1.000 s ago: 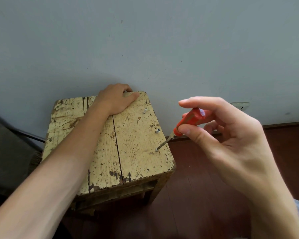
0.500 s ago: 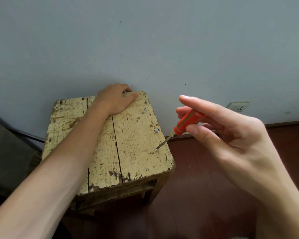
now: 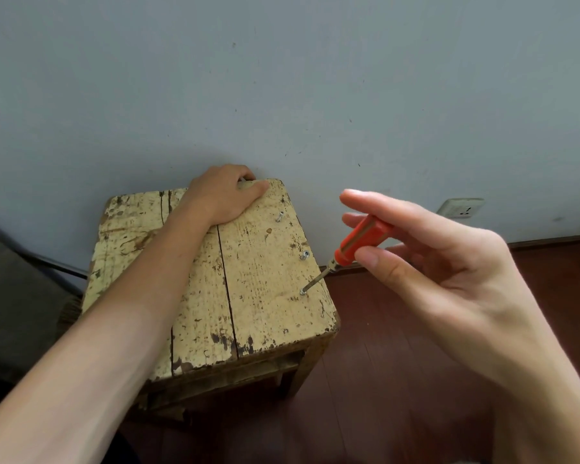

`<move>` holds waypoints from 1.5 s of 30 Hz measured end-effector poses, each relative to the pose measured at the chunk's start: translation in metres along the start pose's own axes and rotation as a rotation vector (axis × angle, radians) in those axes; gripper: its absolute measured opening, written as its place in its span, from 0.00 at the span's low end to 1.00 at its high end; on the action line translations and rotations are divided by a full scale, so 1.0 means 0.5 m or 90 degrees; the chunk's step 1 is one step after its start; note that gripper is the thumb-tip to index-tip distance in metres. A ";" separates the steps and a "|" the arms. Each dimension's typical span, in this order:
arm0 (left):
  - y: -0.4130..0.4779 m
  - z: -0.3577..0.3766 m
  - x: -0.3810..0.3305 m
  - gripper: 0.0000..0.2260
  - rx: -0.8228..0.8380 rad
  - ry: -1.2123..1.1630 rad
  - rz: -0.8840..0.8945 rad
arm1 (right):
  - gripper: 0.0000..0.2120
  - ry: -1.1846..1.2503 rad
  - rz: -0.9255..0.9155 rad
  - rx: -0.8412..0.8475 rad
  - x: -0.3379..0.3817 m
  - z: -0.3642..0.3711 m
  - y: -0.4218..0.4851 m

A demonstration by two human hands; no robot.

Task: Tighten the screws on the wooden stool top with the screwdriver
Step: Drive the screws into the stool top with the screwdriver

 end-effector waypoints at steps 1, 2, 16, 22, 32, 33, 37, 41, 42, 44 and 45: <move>0.000 0.000 0.000 0.24 -0.001 0.001 0.000 | 0.23 0.018 0.009 0.004 -0.002 0.001 -0.001; 0.000 -0.001 0.000 0.23 0.000 0.002 0.000 | 0.23 0.032 0.016 0.003 -0.003 0.001 -0.001; -0.001 -0.003 -0.001 0.23 -0.003 0.001 -0.004 | 0.18 -0.029 -0.032 -0.081 0.001 0.000 0.009; -0.002 -0.004 -0.003 0.23 -0.004 0.000 -0.003 | 0.24 0.020 0.006 0.036 -0.002 0.009 -0.003; 0.002 0.000 0.000 0.24 -0.004 0.001 0.006 | 0.25 0.004 -0.025 -0.025 0.008 0.005 0.001; 0.003 0.000 0.000 0.24 -0.004 0.003 0.007 | 0.25 -0.016 -0.036 -0.039 0.012 0.006 0.002; 0.003 0.000 0.001 0.24 -0.007 0.005 0.006 | 0.20 -0.089 -0.074 -0.074 0.025 0.012 0.008; 0.001 -0.001 -0.002 0.24 -0.007 0.006 0.007 | 0.22 -0.076 -0.047 -0.036 0.017 0.013 0.006; 0.001 -0.001 -0.002 0.24 -0.007 0.006 0.007 | 0.23 -0.049 -0.031 -0.007 0.014 0.016 0.004; 0.000 -0.001 -0.003 0.24 -0.007 0.007 0.008 | 0.25 -0.011 -0.011 0.037 0.013 0.020 -0.001; 0.001 -0.002 -0.003 0.24 -0.007 0.007 0.008 | 0.26 0.001 -0.005 0.047 0.012 0.020 -0.003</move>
Point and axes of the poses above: each hand's wrist, its own y-axis towards the middle knuckle, its own z-axis out of the palm, x = y × z, the point moved 10 cm from there along y, towards the middle knuckle, and after that the axes turned 5 degrees about -x, right-handed, at the moved point
